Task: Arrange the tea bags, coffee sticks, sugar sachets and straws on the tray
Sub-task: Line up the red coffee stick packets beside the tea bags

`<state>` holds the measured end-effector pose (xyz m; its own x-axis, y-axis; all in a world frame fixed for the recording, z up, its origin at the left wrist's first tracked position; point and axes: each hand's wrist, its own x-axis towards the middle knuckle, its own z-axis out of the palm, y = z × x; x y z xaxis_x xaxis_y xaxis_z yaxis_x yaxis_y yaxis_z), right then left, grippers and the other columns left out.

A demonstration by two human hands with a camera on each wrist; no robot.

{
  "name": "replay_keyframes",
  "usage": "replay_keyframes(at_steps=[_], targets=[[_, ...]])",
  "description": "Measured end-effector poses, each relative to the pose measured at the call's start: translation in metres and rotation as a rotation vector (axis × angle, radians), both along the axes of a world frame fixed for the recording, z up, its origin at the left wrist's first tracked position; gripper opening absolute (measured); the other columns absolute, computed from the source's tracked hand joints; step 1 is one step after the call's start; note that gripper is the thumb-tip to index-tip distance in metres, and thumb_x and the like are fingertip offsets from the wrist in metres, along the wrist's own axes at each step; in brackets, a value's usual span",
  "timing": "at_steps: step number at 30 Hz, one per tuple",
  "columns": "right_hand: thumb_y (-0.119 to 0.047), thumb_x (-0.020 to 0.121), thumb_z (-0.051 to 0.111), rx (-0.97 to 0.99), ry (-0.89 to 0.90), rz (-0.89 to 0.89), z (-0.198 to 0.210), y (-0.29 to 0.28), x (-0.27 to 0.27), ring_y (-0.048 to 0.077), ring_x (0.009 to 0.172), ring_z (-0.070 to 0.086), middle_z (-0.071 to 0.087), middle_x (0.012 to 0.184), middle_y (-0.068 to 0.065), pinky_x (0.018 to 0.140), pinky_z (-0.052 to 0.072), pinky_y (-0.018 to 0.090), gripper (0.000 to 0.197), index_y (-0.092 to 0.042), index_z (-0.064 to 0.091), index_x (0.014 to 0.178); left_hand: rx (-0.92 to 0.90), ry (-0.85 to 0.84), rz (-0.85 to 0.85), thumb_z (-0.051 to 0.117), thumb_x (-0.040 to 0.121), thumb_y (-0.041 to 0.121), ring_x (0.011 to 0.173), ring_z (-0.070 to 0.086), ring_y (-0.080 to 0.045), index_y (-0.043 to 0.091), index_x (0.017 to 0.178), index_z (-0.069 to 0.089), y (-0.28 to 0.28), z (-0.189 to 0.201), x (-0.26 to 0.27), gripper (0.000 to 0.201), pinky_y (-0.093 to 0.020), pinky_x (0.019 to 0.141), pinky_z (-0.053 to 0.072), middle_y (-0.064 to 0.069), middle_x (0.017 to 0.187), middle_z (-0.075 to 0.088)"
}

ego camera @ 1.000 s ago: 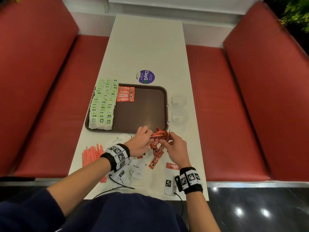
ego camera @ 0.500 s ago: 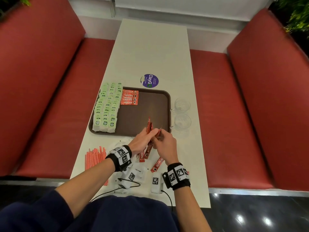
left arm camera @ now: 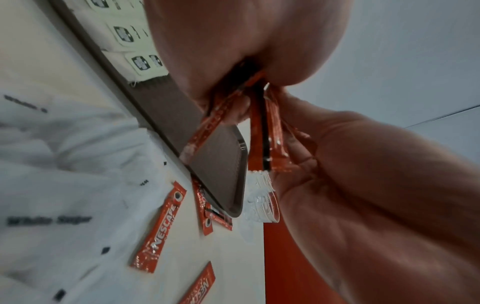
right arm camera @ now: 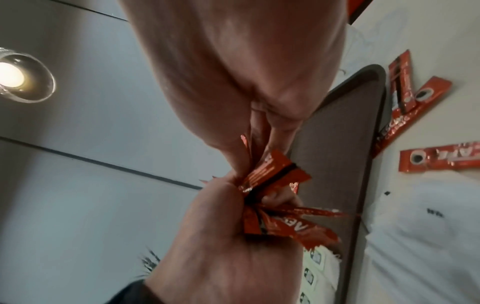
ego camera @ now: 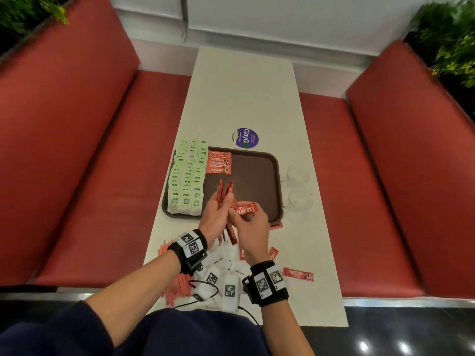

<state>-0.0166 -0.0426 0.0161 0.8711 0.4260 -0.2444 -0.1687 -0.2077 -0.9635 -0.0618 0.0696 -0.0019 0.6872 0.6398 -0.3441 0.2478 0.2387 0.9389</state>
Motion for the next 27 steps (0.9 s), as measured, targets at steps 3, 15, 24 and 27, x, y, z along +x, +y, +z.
replay_keyframes(at_steps=[3,15,24,27], targets=[[-0.013,0.103,0.074,0.168,0.127,-0.039,0.01,0.012,-0.015,0.031,0.1,0.08,0.082,0.102,0.013,0.096,0.064,0.053,0.018,-0.004,0.065,0.116,0.061,0.038,0.033,0.056,0.11,0.047,0.08,0.072,-0.014,0.024,0.11,0.069,0.021,0.009,-0.013,0.027,-0.034,0.077,0.058,0.001,0.09,0.075],[-0.034,0.112,0.061,-0.134,-0.118,0.44,0.033,0.014,-0.011,0.015,0.054,0.055,0.073,0.074,0.004,0.054,0.044,0.028,0.024,-0.012,0.06,0.105,-0.151,-0.095,-0.266,0.065,0.108,0.033,0.05,0.031,-0.017,0.011,0.101,0.066,0.067,0.05,-0.059,0.022,-0.025,0.045,0.026,0.002,0.059,0.043],[-0.031,0.111,0.064,0.015,0.035,0.484,0.037,0.012,0.016,0.025,0.066,0.059,0.08,0.093,0.016,0.058,0.046,0.029,0.031,0.0,0.057,0.112,-0.072,-0.2,-0.124,0.064,0.108,0.026,0.047,0.038,-0.013,0.014,0.111,0.06,0.062,0.05,-0.05,0.013,-0.024,0.048,0.032,0.006,0.06,0.048],[-0.022,0.109,0.065,0.188,0.121,0.387,0.033,0.014,0.02,0.029,0.079,0.064,0.079,0.104,0.024,0.066,0.051,0.03,0.023,-0.004,0.051,0.108,-0.153,-0.221,-0.068,0.064,0.108,0.026,0.045,0.036,-0.013,0.015,0.112,0.059,0.06,0.045,-0.046,0.013,-0.023,0.045,0.029,0.003,0.057,0.046]])
